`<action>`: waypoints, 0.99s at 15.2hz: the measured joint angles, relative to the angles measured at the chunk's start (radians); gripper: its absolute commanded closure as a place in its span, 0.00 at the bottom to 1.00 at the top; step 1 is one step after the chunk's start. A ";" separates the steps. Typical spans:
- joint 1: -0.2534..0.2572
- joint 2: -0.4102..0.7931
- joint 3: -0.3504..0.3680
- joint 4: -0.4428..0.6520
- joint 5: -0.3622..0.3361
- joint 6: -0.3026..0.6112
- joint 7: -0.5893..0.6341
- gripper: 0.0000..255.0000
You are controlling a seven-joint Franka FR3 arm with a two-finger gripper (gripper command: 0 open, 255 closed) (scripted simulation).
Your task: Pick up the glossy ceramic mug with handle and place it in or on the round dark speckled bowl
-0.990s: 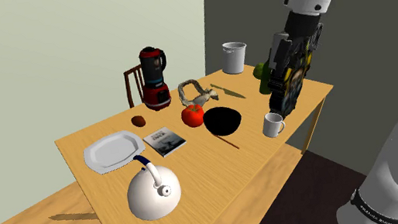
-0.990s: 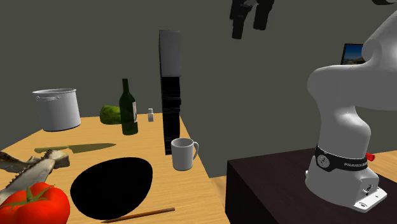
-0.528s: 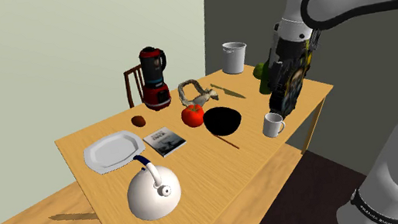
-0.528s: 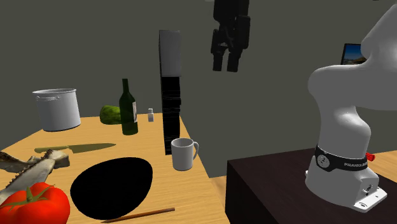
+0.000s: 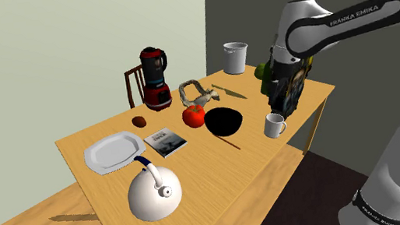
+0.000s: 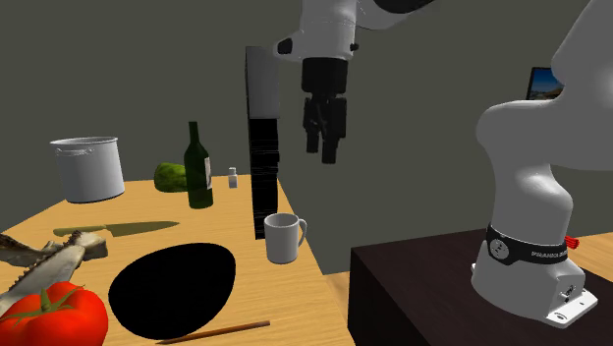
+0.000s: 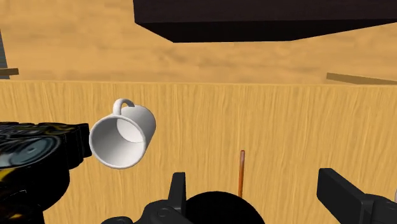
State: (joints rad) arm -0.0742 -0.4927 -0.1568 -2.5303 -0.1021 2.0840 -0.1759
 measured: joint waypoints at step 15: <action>-0.051 0.531 -0.128 0.093 0.003 0.379 -0.221 0.00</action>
State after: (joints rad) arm -0.1247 0.0385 -0.2844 -2.4372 -0.0992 2.4630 -0.3967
